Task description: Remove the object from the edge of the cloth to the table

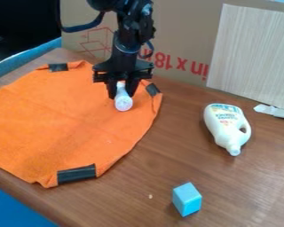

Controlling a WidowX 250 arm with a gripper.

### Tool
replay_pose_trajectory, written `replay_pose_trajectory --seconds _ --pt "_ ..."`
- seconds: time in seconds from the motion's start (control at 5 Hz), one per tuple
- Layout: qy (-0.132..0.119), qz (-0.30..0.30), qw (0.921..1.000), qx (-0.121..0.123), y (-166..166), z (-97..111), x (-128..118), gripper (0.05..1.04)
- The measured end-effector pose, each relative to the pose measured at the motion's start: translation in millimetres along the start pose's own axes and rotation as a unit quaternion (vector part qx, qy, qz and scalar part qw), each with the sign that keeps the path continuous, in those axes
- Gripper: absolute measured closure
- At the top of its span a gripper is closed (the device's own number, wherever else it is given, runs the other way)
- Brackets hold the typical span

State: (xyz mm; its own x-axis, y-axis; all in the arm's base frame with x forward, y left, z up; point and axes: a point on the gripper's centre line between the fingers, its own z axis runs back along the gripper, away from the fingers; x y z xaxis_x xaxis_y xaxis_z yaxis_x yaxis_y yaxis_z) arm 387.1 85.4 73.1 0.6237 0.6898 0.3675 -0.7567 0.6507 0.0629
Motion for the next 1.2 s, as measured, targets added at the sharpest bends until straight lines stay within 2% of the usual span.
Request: replay_pose_trajectory --seconds 0.2,0.4,0.6,0.8,1.0,1.2 --pt "-0.006 0.0 1.0 -0.008 -1 16 3 0.65" --pt "-0.04 -0.029 0.9982 -0.032 -20 53 -2 0.65" --pt "-0.044 -0.066 0.9952 -0.058 -36 69 -23 0.65" --pt "-0.028 -0.124 0.9892 -0.073 -52 76 -65 0.65" --pt "-0.021 -0.154 0.9843 -0.083 -54 84 -94 0.65" --pt "-0.014 -0.181 0.9804 -0.077 -48 78 -119 0.65"
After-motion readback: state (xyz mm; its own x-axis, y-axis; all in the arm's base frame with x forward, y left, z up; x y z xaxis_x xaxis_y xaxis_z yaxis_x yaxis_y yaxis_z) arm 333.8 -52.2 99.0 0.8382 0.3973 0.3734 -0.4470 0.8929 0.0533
